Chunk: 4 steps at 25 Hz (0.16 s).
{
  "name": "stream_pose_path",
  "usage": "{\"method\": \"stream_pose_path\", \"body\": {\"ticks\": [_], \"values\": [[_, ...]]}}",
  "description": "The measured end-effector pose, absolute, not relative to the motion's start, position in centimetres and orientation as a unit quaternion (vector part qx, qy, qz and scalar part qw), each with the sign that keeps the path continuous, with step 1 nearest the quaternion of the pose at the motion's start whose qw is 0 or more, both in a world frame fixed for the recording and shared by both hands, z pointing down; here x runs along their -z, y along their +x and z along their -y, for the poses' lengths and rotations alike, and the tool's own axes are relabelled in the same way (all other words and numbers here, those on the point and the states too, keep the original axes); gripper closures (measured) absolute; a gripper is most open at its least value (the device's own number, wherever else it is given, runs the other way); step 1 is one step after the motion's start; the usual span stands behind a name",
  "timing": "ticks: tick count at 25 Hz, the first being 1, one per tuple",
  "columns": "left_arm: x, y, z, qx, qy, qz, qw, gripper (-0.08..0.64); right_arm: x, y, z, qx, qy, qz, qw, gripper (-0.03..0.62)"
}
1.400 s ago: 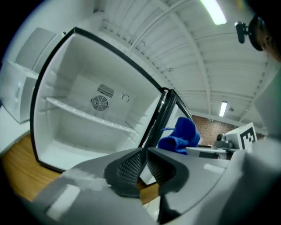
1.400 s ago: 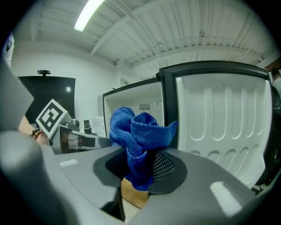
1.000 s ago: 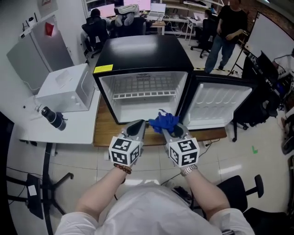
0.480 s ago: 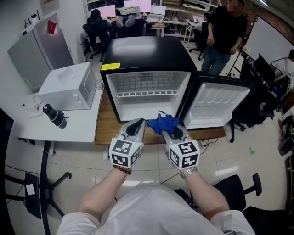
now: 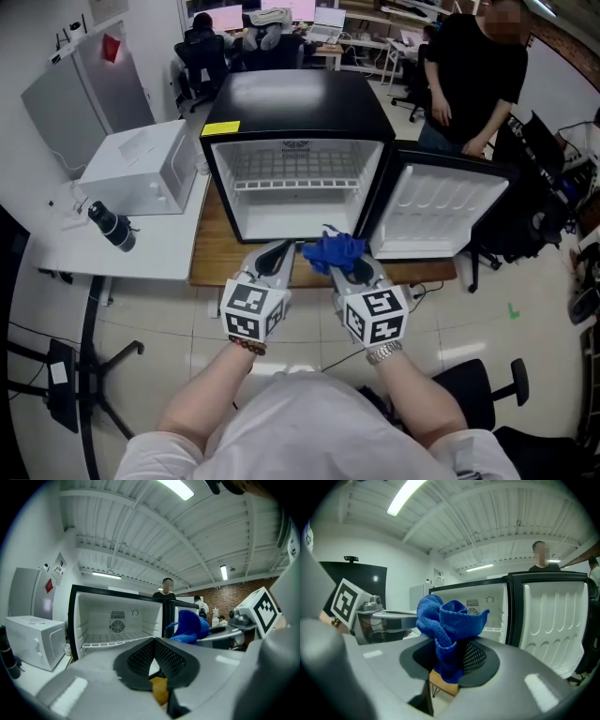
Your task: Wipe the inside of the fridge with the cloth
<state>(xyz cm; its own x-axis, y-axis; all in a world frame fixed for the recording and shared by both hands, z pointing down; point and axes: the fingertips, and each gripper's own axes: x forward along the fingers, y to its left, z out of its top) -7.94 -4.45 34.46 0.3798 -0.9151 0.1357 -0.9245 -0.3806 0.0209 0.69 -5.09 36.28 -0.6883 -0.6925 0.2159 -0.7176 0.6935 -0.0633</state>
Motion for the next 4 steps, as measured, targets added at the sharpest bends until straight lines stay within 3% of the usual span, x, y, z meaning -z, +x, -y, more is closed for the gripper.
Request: {"method": "stream_pose_path", "body": {"ticks": [4], "values": [[-34.34, -7.63, 3.91, -0.055, 0.827, 0.558, 0.041, 0.558, -36.0, 1.16, 4.56, -0.07, 0.383, 0.917, 0.084, 0.485]]}}
